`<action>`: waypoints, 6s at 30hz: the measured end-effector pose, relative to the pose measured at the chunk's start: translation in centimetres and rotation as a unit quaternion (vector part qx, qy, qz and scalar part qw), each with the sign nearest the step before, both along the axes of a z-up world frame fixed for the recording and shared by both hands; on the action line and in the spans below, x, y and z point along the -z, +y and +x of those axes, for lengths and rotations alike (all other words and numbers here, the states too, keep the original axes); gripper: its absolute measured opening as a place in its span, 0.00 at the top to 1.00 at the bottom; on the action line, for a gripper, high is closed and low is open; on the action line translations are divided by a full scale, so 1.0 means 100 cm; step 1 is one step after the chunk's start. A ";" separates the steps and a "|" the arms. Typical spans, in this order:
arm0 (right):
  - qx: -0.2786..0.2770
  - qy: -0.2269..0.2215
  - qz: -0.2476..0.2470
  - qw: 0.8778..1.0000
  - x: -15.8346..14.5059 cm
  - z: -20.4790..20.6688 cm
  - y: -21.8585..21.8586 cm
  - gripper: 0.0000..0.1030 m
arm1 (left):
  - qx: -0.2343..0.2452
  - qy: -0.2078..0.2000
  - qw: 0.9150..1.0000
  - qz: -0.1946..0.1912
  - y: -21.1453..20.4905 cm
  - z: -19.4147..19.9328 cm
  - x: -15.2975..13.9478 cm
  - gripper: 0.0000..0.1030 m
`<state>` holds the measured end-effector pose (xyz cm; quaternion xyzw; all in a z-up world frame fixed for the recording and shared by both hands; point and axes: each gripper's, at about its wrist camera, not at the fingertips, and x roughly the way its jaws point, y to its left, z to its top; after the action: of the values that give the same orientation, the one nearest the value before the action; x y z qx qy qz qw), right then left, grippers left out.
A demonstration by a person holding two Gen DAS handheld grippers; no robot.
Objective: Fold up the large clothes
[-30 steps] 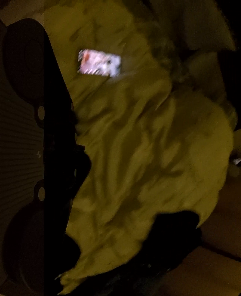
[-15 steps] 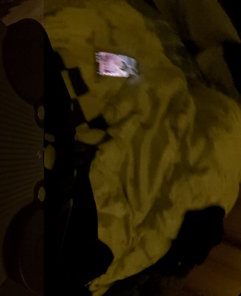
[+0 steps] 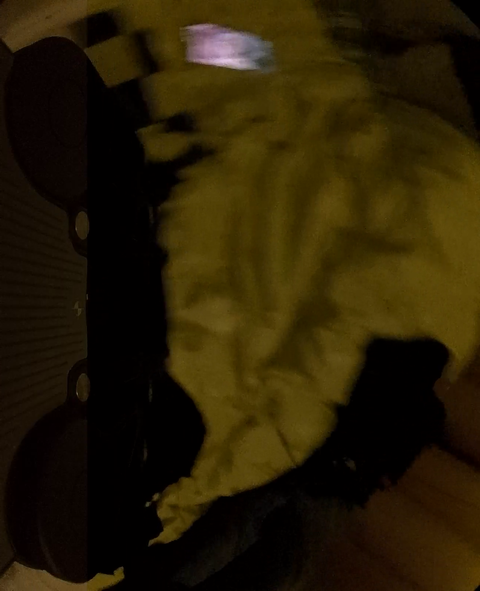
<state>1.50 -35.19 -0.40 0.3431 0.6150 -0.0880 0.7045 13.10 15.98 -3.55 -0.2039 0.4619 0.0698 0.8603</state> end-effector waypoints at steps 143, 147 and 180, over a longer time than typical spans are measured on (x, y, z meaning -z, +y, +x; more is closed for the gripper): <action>-0.103 -0.158 -0.184 0.965 -0.006 0.117 -0.001 0.45 | 0.147 0.183 0.972 -0.025 -0.036 -0.031 0.051 0.00; -0.101 -0.065 -0.171 0.978 0.036 0.128 0.003 0.36 | 0.159 0.186 0.969 -0.030 -0.044 -0.032 0.052 0.00; -0.140 -0.212 -0.288 0.923 -0.114 -0.129 -0.089 0.19 | 0.217 0.156 0.963 0.019 -0.057 -0.121 0.022 0.00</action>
<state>-11.35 -44.08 11.01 0.0463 0.4414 -0.0877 0.8918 1.02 10.33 -5.79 -0.0688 0.6218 -0.0790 0.7761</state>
